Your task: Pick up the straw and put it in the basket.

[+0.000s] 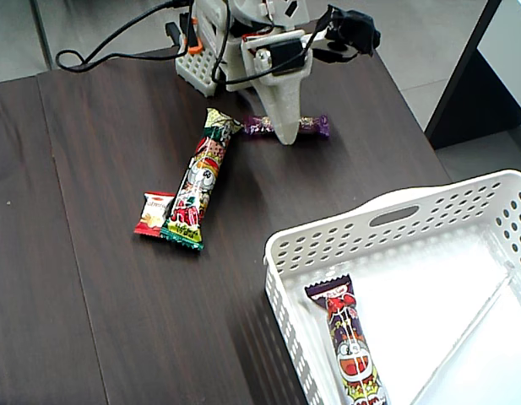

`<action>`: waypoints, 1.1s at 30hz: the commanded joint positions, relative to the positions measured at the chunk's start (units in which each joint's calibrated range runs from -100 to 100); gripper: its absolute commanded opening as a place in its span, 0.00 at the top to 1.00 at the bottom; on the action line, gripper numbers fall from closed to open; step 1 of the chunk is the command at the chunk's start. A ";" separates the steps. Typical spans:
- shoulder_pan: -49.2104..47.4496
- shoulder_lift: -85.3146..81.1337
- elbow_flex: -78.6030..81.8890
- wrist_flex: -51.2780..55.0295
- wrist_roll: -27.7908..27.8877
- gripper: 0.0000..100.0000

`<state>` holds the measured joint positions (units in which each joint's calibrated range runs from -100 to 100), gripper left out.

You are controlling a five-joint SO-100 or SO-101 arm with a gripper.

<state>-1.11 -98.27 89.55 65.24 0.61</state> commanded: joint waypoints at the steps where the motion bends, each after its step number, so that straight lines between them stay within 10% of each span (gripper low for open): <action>1: 1.18 -0.48 -1.02 3.50 -0.66 0.96; 33: 1.11 -0.48 4.17 5.12 -0.20 0.95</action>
<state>-0.32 -98.27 94.59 70.88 0.36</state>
